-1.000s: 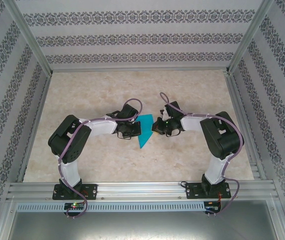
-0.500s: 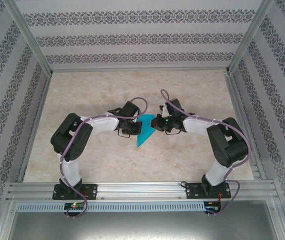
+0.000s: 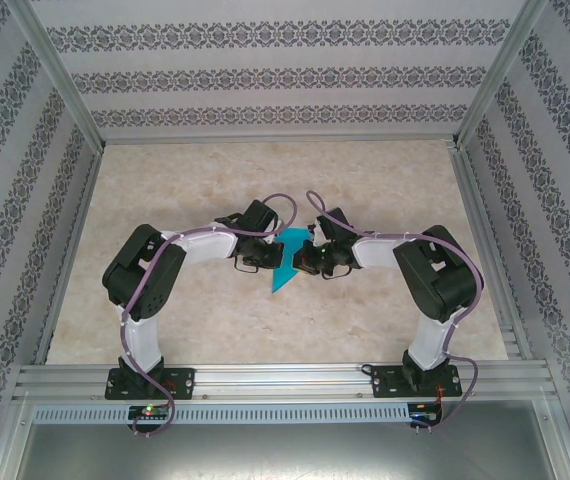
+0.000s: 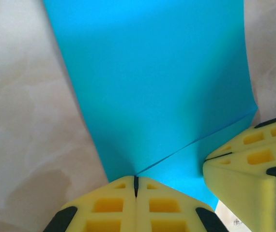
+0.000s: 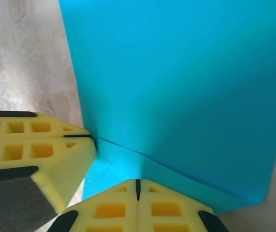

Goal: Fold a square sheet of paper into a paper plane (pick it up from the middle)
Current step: Third fold the triangle at the center of the table.

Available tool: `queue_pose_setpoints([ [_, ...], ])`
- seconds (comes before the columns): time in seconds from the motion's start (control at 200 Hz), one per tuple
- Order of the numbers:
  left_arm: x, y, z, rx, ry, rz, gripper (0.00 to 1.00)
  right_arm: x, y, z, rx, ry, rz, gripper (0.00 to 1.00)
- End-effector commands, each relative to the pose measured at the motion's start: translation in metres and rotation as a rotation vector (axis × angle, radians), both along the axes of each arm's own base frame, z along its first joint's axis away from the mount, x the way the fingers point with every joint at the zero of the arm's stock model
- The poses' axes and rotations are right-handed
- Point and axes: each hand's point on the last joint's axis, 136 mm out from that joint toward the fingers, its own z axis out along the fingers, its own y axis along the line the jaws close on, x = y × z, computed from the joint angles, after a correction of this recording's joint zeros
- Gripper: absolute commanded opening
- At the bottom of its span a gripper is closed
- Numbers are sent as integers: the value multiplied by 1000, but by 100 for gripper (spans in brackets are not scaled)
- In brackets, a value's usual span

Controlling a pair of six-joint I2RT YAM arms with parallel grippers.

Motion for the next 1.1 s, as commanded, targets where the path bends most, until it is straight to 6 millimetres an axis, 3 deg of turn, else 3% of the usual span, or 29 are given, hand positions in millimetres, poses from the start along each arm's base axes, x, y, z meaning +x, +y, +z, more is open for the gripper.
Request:
queue_pose_setpoints([
  [0.0, -10, 36, -33, 176, 79, 53, 0, -7, -26, -23, -91, 56, -51, 0],
  [0.125, -14, 45, -39, 227, 90, 59, 0, -5, -47, -23, -111, 54, -111, 0],
  [0.26, -14, 48, -40, 246, 88, 43, 0, 9, -52, 1, -72, -22, -150, 0],
  [0.355, -12, 45, -36, 235, 75, 27, 0, 17, -39, 21, -28, -78, -121, 0],
  [0.455, -9, 40, -32, 215, 55, -4, 0, 21, -20, 29, 12, -92, -77, 0],
  [0.605, -9, 35, -30, 210, 40, -79, 0, 21, 5, 25, 53, -66, -37, 0],
  [0.724, -8, 32, -31, 201, 46, -97, 0, 20, 11, 13, 52, -28, -37, 0],
  [0.894, -8, 32, -33, 197, 47, -84, 0, 19, -6, -6, -17, 1, -72, 0],
  [0.999, -8, 34, -35, 208, 52, -74, 0, 16, -31, -20, -74, 17, -120, 0],
  [1.094, -9, 39, -38, 226, 56, -63, 0, 19, -52, -18, -86, 8, -168, 0],
])
